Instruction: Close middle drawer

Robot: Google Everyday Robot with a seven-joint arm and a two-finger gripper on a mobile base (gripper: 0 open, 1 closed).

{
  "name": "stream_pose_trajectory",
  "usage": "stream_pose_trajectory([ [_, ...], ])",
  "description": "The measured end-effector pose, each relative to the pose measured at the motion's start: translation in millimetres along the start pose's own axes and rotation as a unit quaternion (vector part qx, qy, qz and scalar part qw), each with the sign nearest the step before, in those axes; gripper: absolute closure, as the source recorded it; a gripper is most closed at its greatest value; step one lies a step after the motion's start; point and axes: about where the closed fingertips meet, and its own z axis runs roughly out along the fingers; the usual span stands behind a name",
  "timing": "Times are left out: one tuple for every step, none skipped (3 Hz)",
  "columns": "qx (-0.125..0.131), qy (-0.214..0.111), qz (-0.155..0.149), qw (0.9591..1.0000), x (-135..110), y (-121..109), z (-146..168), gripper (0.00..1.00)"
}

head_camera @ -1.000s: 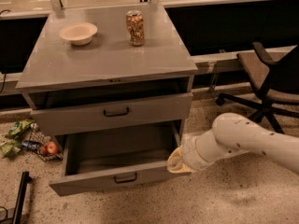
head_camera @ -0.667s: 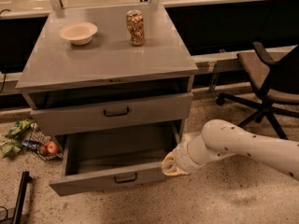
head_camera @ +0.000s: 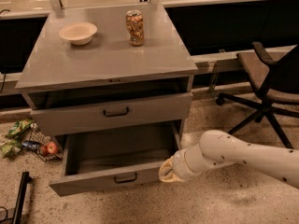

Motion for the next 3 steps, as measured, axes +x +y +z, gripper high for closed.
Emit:
stream_pose_trajectory([
  [0.016, -0.011, 0.022, 0.9996, -8, 15, 24, 1.0],
  [0.032, 0.002, 0.023, 0.9992, -25, 28, 39, 1.0],
  [0.039, 0.024, 0.018, 0.9988, -29, 40, 57, 1.0],
])
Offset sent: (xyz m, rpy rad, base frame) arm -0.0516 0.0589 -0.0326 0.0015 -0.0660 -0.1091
